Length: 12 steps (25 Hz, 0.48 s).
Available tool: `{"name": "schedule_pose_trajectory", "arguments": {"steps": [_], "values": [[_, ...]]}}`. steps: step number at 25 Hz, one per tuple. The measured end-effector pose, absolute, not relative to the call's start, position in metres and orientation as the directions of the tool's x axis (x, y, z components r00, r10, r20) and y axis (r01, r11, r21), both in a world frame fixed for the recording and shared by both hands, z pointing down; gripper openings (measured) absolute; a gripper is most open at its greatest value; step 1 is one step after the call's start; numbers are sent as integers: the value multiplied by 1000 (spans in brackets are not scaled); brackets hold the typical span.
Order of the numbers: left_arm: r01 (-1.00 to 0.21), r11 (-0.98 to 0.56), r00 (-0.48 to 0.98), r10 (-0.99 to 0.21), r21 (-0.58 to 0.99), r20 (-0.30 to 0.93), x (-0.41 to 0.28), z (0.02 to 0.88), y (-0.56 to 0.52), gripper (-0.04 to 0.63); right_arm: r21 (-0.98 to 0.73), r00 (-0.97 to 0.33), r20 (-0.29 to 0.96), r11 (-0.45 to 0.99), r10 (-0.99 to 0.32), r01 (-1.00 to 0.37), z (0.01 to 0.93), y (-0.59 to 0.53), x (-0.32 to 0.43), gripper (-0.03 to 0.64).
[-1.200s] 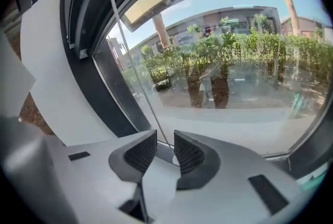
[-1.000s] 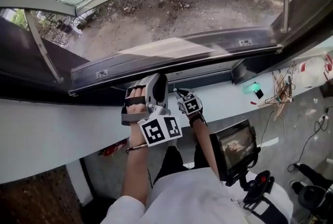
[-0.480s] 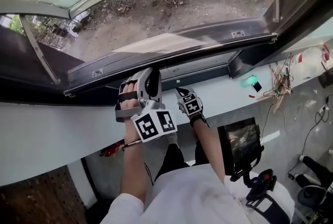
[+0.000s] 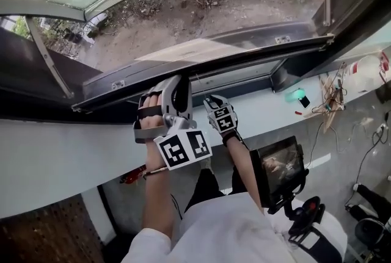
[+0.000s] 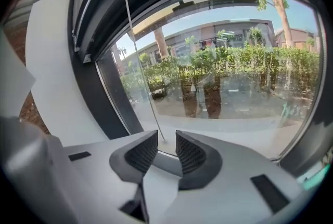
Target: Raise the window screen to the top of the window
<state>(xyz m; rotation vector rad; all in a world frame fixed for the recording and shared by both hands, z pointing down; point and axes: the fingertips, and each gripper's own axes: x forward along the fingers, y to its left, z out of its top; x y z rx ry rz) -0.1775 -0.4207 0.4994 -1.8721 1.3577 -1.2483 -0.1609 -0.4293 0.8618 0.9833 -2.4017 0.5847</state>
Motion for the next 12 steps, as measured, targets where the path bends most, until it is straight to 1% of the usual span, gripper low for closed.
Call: {"name": "schedule_pose_trajectory", "arguments": {"steps": [3,6,7,8,9,12], "values": [[-451,-372,80,-922,-812,378,-177,496,-421,57,-217,-649,545,658,-531,-721,850,-433,-173,86],[-456,-372,80,-922,-809,379,-177,495,-421,57,-214,-666,559,690,-494,-691,847,-427,-184,81],[-455,-372,77,-922,-809,380,-178,495,-421,57,-210,-669,564,699,-484,-683,847,-423,-186,59],[-453,-371,75,-922,-811,380,-178,495,-420,57,-208,-671,565,705,-479,-678,847,-420,-187,23],[-453,-370,75,-922,-811,379,-178,495,-420,57,-210,-674,565,707,-476,-675,846,-417,-187,8],[-457,-364,78,-925,-812,371,-178,491,-421,57,-220,-681,564,709,-468,-670,844,-410,-183,6]]}}
